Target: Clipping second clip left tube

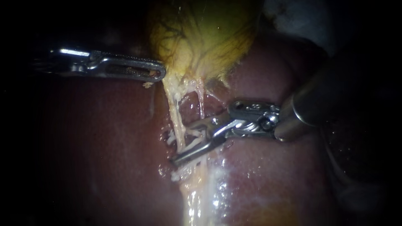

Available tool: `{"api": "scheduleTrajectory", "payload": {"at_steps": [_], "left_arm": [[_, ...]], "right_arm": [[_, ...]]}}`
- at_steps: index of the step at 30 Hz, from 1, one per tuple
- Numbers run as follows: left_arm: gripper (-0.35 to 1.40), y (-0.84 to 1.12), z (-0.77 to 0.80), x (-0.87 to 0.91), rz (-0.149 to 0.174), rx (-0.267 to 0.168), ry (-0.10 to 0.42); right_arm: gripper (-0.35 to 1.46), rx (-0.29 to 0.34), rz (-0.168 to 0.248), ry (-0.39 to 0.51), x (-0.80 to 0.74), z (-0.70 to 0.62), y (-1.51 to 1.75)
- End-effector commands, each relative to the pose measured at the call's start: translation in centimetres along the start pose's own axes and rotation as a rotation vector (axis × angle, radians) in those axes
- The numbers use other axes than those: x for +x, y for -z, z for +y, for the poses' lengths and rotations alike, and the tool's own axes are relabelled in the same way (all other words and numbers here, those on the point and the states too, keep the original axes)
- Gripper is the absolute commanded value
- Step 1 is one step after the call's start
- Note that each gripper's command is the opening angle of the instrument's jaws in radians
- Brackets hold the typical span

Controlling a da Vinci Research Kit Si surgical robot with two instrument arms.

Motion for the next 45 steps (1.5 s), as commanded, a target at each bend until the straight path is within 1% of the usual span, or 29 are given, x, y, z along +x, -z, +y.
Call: {"api": "scheduleTrajectory", "payload": {"at_steps": [1, 3, 7, 9, 10, 14, 18, 22, 27, 29, 31, 33, 37, 41, 45], "left_arm": [[-0.35, 0.0, 0.0, -0.01, 0.0, 0.0, 0.001], [-0.35, 0.0, 0.0, -0.01, 0.0, 0.0, 0.001], [-0.35, 0.0, 0.0, -0.01, 0.0, 0.0, 0.001], [-0.35, 0.0, 0.0, -0.01, 0.0, 0.0, 0.001], [-0.35, 0.0, 0.0, -0.01, 0.0, 0.0, 0.001], [-0.35, 0.0, 0.0, -0.01, 0.0, 0.0, 0.001], [-0.35, 0.0, 0.0, -0.01, 0.001, 0.0, 0.001], [-0.35, 0.0, 0.0, -0.02, 0.001, 0.001, 0.001], [-0.35, 0.0, 0.01, -0.02, 0.001, 0.001, 0.001], [-0.35, 0.0, 0.01, -0.02, 0.001, 0.001, 0.001], [-0.35, 0.0, 0.01, -0.02, 0.001, 0.001, 0.001], [-0.35, 0.0, 0.0, -0.02, 0.001, 0.001, 0.001], [-0.35, 0.0, 0.0, -0.02, 0.001, 0.001, 0.001], [-0.35, 0.0, 0.0, -0.02, 0.001, 0.001, 0.001], [-0.35, 0.0, 0.0, -0.02, 0.001, 0.001, 0.001]], "right_arm": [[0.6, 0.027, 0.012, -0.005, 0.01, -0.05, -0.04], [0.6, 0.064, 0.026, -0.016, 0.01, -0.11, -0.1], [0.6, 0.132, 0.054, -0.025, 0.02, -0.29, -0.26], [0.59, 0.158, 0.051, -0.029, 0.02, -0.36, -0.31], [0.58, 0.17, 0.043, -0.027, 0.01, -0.4, -0.33], [0.53, 0.203, 0.019, -0.034, -0.01, -0.48, -0.35], [0.49, 0.212, 0.017, -0.033, -0.02, -0.48, -0.34], [0.35, 0.211, 0.014, -0.051, -0.01, -0.47, -0.32], [0.03, 0.211, 0.008, -0.086, -0.01, -0.44, -0.3], [-0.05, 0.21, 0.006, -0.098, 0.0, -0.42, -0.3], [-0.18, 0.21, 0.003, -0.115, 0.0, -0.4, -0.29], [-0.35, 0.209, -0.003, -0.15, 0.0, -0.38, -0.28], [-0.35, 0.207, -0.011, -0.19, 0.0, -0.33, -0.27], [-0.35, 0.201, -0.021, -0.189, -0.01, -0.31, -0.25], [-0.35, 0.201, -0.022, -0.188, -0.02, -0.31, -0.25]]}}
